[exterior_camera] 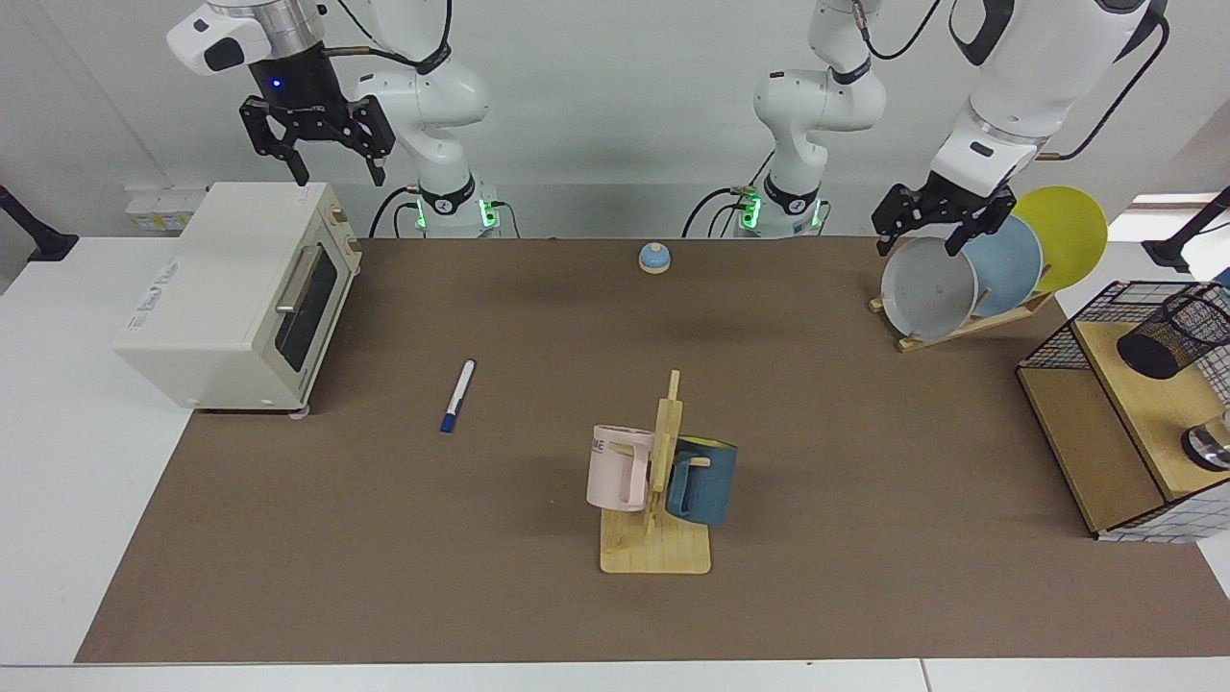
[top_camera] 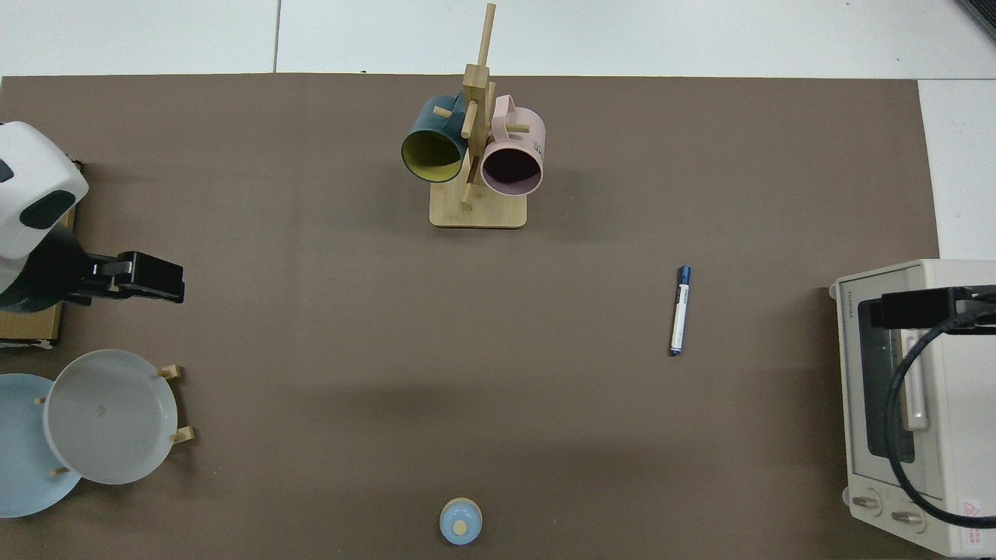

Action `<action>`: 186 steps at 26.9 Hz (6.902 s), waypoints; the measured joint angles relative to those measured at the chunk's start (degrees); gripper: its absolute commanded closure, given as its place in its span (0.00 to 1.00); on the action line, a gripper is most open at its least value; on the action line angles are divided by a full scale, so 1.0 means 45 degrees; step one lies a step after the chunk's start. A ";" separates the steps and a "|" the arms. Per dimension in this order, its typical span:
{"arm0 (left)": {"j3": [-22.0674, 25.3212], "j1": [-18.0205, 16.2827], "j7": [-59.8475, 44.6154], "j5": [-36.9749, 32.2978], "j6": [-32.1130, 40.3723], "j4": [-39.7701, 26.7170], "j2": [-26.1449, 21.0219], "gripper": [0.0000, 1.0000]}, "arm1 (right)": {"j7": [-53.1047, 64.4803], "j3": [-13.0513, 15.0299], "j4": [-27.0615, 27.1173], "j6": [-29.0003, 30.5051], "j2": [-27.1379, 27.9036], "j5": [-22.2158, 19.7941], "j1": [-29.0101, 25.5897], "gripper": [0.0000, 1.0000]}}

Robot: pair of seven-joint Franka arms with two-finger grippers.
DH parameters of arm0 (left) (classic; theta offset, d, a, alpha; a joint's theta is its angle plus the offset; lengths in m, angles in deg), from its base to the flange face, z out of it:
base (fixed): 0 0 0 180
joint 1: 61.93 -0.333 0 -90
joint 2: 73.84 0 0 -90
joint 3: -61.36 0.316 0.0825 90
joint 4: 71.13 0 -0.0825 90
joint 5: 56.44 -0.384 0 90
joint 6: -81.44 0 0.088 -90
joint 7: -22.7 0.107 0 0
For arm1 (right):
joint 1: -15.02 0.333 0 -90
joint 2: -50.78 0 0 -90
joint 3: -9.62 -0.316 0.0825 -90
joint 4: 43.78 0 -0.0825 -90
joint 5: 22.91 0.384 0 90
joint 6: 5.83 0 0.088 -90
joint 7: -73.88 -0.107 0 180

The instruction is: Put markers into pen holder

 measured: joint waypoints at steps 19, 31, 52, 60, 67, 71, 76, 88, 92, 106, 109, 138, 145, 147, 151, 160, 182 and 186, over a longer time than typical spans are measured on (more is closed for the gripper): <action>-0.0083 0.0076 0.0159 0.0077 -0.1884 -0.2693 0.0476 0.00 | 0.0000 -0.0457 -0.0539 0.0058 -0.0255 0.0013 0.0214 0.00; -0.0081 0.0076 0.0203 0.0077 -0.2040 -0.2777 0.0531 0.00 | 0.0012 -0.0456 -0.3275 0.3997 0.1363 0.0009 0.0304 0.00; -0.0068 0.0076 0.0263 0.0078 -0.2041 -0.2877 0.0562 0.00 | -0.1128 -0.0464 -0.4311 0.8544 0.5142 0.0013 0.0586 0.00; -0.0035 0.0075 0.0263 0.0078 -0.2041 -0.2902 0.0567 0.00 | -0.1636 -0.0456 -0.5215 1.0251 0.5884 0.0013 0.0601 0.01; -0.0023 0.0074 0.0263 0.0078 -0.2045 -0.2923 0.0569 0.00 | -0.1640 -0.0408 -0.5959 1.1116 0.6021 0.0013 0.0600 0.19; -0.0019 0.0074 0.0263 0.0078 -0.2047 -0.2925 0.0571 0.00 | -0.1686 -0.0400 -0.6390 1.1657 0.6021 0.0013 0.0600 0.80; -0.0013 0.0073 0.0263 0.0078 -0.2049 -0.2931 0.0573 0.00 | -0.1818 -0.0398 -0.6404 1.1713 0.5911 0.0016 0.0580 1.00; -0.0012 0.0073 0.0263 0.0078 -0.2050 -0.2939 0.0577 0.00 | -0.1842 -0.0386 -0.6404 1.1712 0.5802 0.0024 0.0547 1.00; -0.0012 0.0073 0.0262 0.0078 -0.2050 -0.2941 0.0578 0.00 | -0.2079 -0.0400 -0.6269 1.1539 0.5785 0.0225 0.0566 1.00; -0.0146 0.0078 -0.1261 0.0304 -0.1808 -0.2951 0.0584 0.00 | -0.4636 -0.0484 -0.3631 0.7429 0.4560 0.2300 0.1403 1.00; -0.0335 0.0082 -0.1765 0.0319 -0.1732 -0.2951 0.0593 0.00 | -0.5691 -0.0508 -0.3209 0.6712 0.4295 0.2308 0.1830 1.00; -0.1568 0.0102 -0.9598 0.2033 -0.0008 -0.2616 0.0960 0.00 | -1.3822 -0.1309 -0.2205 0.4673 0.2431 0.2335 0.3603 1.00; -0.1680 0.0102 -0.8172 0.2513 -0.0223 -0.2546 0.0960 0.00 | -1.3881 -0.1432 -0.2176 0.4677 0.2425 0.2340 0.3615 1.00; -0.1698 0.0104 -0.7244 0.2802 -0.0362 -0.2532 0.0960 0.00 | -1.3881 -0.1472 -0.2157 0.4678 0.2420 0.2342 0.3616 1.00; -0.1841 0.0110 -0.4993 0.3461 -0.0677 -0.2523 0.0959 0.00 | -1.3882 -0.1575 -0.2138 0.4681 0.2415 0.2385 0.3618 1.00; -0.2331 0.0110 -0.3108 0.3577 -0.2613 -0.1977 0.0951 0.00 | -1.3883 -0.1637 -0.2135 0.4689 0.2414 0.2703 0.3620 1.00; -0.3478 0.0241 0.5855 0.3565 -0.1751 -0.1463 0.1027 0.00 | -1.5088 -0.1864 -0.1843 0.4986 0.2416 0.3892 0.3653 1.00; -0.4032 0.0249 0.6597 0.3582 -0.1752 -0.1462 0.1059 0.00 | -1.5711 -0.2073 -0.1795 0.5215 0.2416 0.3980 0.3843 1.00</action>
